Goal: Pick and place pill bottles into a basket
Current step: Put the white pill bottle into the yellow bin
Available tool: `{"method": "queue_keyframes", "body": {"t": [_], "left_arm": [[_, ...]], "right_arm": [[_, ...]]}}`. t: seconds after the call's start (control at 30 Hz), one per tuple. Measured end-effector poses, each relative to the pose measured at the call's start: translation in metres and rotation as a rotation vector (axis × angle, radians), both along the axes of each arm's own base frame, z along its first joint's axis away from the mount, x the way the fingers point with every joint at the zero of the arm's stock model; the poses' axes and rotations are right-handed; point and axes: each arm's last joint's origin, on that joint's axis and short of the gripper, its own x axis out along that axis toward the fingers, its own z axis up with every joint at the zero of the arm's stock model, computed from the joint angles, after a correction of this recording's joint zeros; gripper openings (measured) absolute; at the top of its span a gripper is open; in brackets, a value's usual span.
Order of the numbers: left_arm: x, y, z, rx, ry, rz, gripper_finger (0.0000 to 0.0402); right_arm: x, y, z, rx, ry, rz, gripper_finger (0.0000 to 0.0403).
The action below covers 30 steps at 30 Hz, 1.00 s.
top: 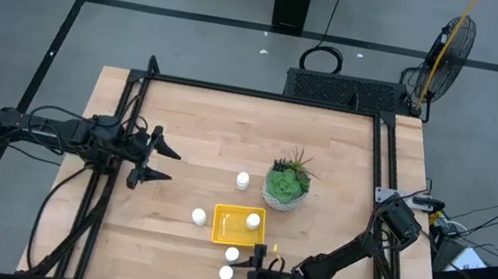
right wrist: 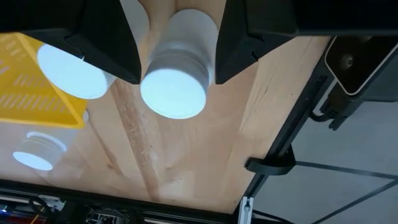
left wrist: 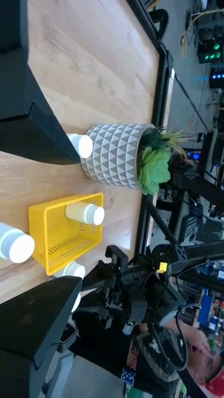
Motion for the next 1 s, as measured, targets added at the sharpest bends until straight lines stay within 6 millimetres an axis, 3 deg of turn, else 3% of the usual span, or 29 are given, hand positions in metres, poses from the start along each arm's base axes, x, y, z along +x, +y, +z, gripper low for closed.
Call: {"method": "queue_keyframes", "body": {"t": [0.27,1.0], "left_arm": [[0.0000,0.0000,0.0000,0.000,0.000,-0.001,0.0310],[0.0001,0.0000,0.0005,0.003,-0.006,-0.001,0.0310]], "right_arm": [[0.0001,-0.0001,0.0000,0.010,0.000,-0.004,0.0232],[0.0055,-0.0052,0.0012,0.025,-0.005,0.005,0.0215]]}}
